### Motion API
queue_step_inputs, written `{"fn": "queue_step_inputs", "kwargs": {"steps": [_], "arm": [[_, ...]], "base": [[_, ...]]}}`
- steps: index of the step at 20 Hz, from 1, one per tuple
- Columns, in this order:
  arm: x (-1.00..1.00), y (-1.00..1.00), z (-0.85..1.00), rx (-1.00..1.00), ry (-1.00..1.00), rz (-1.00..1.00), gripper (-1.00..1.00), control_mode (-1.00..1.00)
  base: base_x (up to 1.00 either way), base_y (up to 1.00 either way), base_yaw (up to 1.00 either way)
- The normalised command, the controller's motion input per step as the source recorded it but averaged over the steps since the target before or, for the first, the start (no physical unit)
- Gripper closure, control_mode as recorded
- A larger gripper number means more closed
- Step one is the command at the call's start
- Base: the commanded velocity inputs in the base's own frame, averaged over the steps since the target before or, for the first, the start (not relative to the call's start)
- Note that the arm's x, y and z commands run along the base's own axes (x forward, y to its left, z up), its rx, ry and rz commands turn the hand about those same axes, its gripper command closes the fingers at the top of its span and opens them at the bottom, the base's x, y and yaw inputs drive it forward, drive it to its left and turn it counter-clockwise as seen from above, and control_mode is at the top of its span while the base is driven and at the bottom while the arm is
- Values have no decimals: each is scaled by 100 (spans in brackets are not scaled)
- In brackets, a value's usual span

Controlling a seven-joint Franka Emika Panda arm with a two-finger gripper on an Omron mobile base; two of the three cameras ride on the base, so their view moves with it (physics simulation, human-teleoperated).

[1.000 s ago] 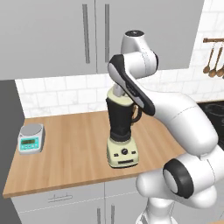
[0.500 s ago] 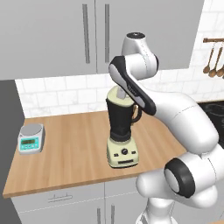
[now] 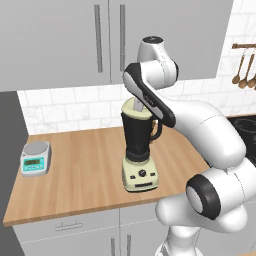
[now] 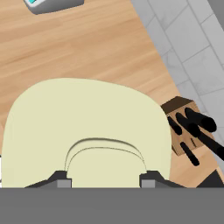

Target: Close the lid blender by securely placing the lid on top.

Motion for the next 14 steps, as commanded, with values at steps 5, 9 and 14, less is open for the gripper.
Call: {"fn": "queue_step_inputs", "kwargs": {"steps": [5,9,14], "arm": [[16,0,0,0,0,0,100,-100],[27,0,0,0,0,0,100,-100],[29,0,-4,0,0,0,100,-100]], "base": [[0,0,0],[0,0,0],[0,0,0]]}}
